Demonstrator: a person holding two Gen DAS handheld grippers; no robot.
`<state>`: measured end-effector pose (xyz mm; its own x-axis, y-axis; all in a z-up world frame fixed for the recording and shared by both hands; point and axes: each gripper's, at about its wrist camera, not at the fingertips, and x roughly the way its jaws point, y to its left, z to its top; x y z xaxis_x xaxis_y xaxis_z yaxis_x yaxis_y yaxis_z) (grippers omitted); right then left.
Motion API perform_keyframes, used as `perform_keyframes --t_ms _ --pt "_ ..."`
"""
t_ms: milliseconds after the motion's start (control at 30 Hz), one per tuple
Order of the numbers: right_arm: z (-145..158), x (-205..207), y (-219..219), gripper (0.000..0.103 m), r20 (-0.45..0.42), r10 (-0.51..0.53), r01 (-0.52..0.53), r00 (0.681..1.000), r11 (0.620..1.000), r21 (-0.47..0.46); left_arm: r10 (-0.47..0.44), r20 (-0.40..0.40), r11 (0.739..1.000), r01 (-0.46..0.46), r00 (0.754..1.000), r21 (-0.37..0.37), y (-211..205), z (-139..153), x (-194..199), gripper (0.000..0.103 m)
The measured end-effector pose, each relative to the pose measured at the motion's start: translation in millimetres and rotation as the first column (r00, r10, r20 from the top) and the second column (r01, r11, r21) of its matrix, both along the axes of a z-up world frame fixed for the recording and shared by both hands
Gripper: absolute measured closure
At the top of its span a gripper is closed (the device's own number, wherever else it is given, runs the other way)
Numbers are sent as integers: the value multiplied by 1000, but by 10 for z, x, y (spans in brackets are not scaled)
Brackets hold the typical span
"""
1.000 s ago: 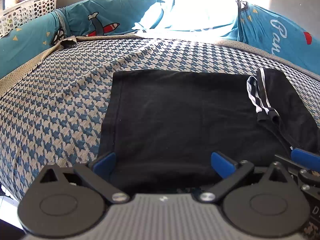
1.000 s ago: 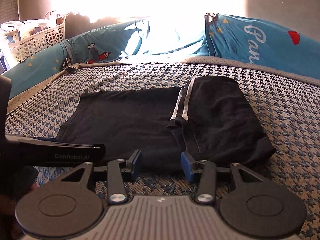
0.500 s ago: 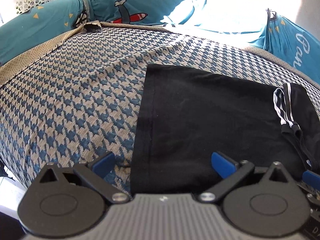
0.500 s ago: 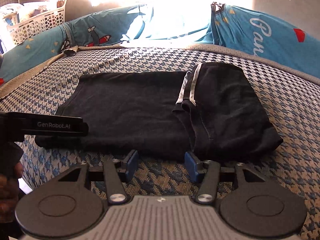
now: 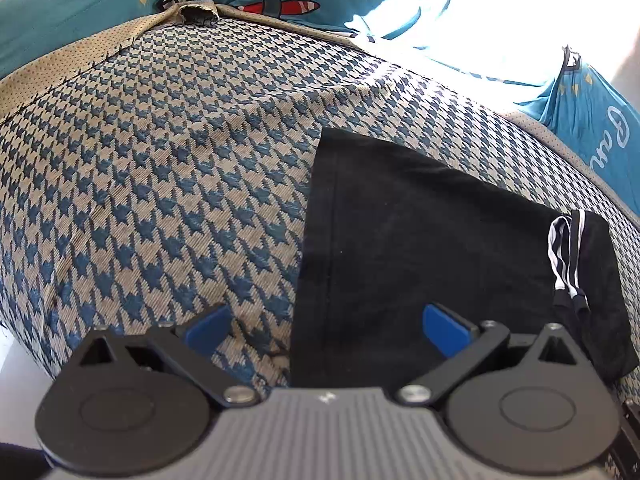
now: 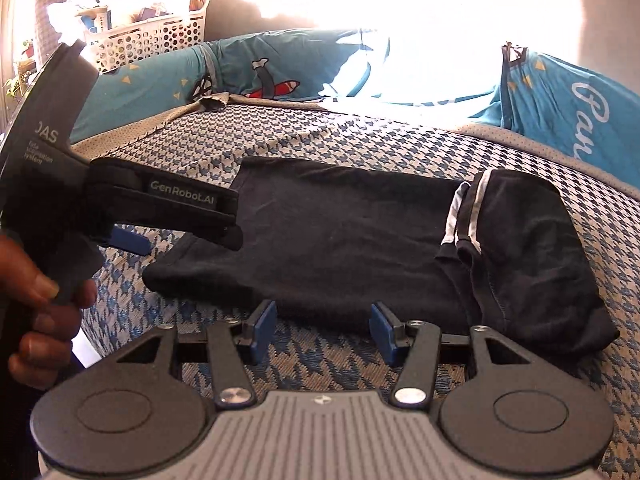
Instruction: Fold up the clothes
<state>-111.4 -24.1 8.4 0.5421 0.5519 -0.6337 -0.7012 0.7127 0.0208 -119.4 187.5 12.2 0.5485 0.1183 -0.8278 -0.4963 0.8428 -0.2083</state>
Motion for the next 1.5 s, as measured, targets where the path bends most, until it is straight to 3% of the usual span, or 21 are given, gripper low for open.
perform_keyframes --t_ms 200,367,600,733,1033,1100,1200,1267,1367,1500 --pt "16 -128 230 52 54 139 -137 989 990 -39 -82 -34 996 81 996 -25 128 70 108 0" --pt "-2 -229 424 52 99 271 -262 957 961 -94 -159 -48 987 157 986 -44 271 95 134 0" --pt "-145 -290 624 52 149 386 -354 910 913 -202 -142 -46 981 135 989 -140 409 -29 92 0" --pt "-201 -279 704 52 188 435 -387 881 889 -244 -139 -36 979 132 990 -157 428 -32 105 0" --pt "-283 -226 866 53 240 509 -451 826 854 -258 -144 -25 972 137 989 -189 468 -52 183 0" --pt "-293 -213 895 60 242 519 -465 820 850 -247 -157 -24 969 149 987 -199 483 -70 241 0" --pt "-307 -202 937 81 252 527 -475 812 847 -241 -160 -18 961 151 987 -232 518 -105 285 0" --pt "-298 -200 948 95 265 518 -466 813 853 -236 -152 -10 956 144 988 -257 549 -117 299 0" --pt "-205 -136 915 98 263 475 -441 840 880 -178 -139 10 942 136 990 -308 605 -132 326 0" --pt "-11 114 784 98 176 367 -369 913 929 -21 -125 40 910 131 991 -393 680 -153 415 0"
